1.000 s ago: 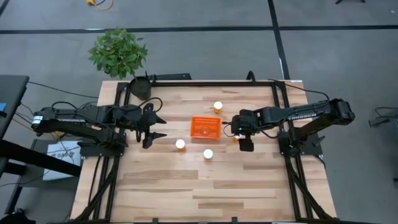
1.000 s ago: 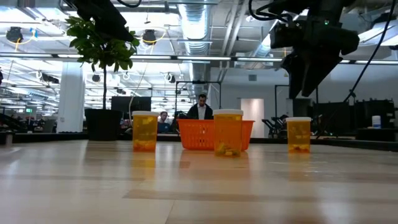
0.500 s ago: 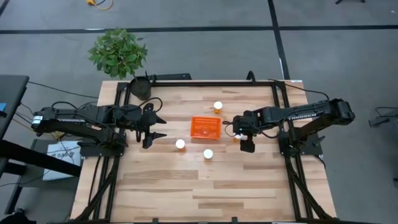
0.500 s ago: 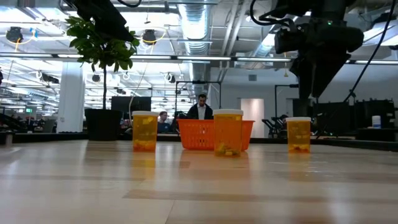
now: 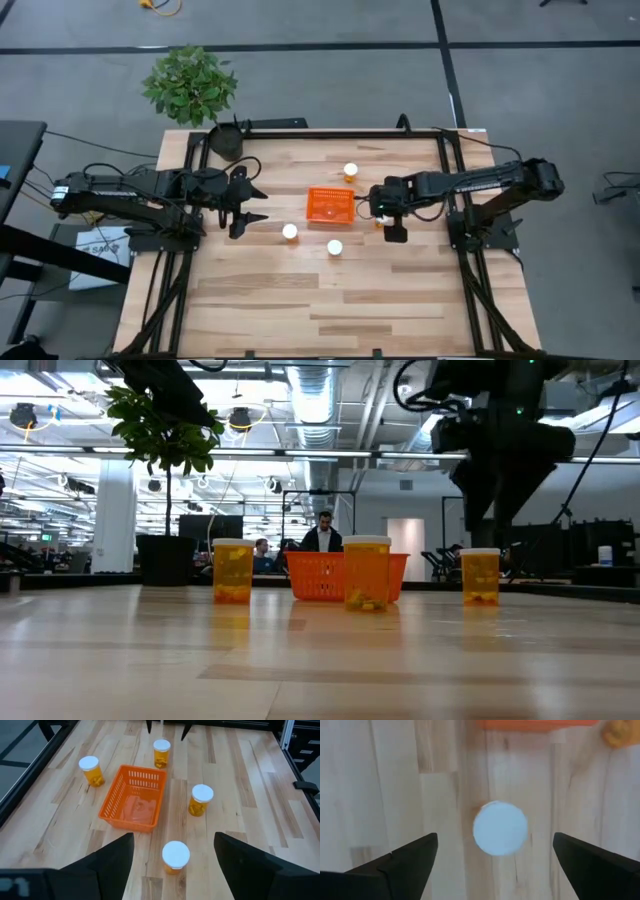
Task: Pick and place pill bottles into a basket
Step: Put the orange pill bottle into the orange basket
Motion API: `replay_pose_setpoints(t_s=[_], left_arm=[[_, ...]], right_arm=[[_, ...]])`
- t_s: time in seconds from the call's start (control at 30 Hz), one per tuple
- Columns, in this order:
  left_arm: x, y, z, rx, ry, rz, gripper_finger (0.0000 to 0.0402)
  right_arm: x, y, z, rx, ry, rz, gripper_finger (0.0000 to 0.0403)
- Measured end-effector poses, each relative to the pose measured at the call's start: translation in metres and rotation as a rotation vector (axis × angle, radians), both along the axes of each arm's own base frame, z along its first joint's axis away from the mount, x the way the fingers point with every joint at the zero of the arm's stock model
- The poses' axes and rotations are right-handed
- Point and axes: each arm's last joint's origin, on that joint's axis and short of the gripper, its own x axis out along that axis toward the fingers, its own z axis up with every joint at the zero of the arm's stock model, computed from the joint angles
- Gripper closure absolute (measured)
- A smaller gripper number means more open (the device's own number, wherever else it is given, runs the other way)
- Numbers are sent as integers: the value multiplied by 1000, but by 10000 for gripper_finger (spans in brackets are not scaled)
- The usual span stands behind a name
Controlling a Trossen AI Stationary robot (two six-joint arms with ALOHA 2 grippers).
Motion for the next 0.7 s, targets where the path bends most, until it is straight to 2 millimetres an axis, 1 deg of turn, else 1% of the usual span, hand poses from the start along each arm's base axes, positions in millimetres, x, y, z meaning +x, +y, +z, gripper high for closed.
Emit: replay_pose_setpoints(t_s=[0.13,0.27,0.5,0.7], left_arm=[[0,0,0,3,2,-1,136],[0,0,0,2,5,-1,136],[-1,0,-2,11,25,-7,136],[-2,0,-4,11,44,-8,136]], right_arm=[[10,7,-21,-5,86,50,18],[14,11,-29,-7,101,77,16],[18,1,-30,-21,85,89,14],[25,-4,-45,-15,126,84,21]])
